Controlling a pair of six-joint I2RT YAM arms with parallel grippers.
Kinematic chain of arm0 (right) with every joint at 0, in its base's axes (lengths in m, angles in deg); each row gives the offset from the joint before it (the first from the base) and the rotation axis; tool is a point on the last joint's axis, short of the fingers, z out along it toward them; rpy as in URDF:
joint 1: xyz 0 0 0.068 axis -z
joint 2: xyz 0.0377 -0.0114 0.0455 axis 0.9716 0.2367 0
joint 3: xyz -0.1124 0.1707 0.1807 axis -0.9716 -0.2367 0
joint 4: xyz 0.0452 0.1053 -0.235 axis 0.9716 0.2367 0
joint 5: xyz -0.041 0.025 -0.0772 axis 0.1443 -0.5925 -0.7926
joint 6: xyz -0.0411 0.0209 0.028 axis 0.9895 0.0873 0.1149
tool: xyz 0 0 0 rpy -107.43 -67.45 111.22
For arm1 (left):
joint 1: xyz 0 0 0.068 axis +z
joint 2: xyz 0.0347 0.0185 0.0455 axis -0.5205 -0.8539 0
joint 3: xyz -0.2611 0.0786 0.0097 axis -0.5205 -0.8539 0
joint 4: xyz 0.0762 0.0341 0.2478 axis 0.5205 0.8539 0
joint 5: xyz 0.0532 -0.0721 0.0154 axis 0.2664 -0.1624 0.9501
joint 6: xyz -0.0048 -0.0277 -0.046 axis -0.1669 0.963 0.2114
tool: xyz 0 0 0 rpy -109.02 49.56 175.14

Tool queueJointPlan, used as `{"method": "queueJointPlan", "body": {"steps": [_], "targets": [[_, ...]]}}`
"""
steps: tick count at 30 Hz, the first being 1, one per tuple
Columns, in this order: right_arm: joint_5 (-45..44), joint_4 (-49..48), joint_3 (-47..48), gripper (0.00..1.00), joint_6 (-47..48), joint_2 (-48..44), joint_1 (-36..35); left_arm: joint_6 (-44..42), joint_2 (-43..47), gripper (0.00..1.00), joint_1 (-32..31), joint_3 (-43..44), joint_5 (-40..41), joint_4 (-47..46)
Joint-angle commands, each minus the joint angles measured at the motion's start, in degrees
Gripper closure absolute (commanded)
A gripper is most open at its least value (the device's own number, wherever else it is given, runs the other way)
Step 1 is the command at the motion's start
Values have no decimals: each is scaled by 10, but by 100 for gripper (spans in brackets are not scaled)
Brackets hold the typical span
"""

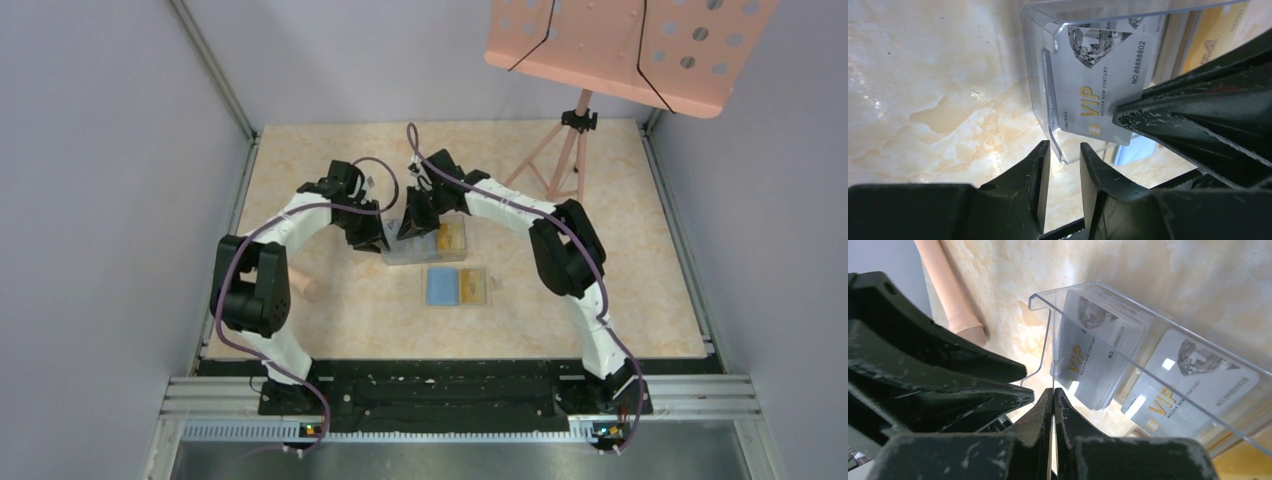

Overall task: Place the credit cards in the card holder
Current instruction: Pick up the credit card from the storage box.

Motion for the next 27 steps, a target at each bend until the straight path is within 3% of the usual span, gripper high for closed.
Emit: {"method": "queueJointPlan", "body": {"steps": [1,11,20,27], "targets": [[-24,17,17,100,29,-67,-6,1,72,65,-2,33,25,7],[-51,27,-13,100,66,-127,-3,24,150,65,-2,4,27,-34],[-32,-45,-126,100,91,-263,9,82,224,53,-1,-68,-128,-205],[32,-155,-243,100,35,-359,32,137,234,51,0,-101,-219,-305]]}}
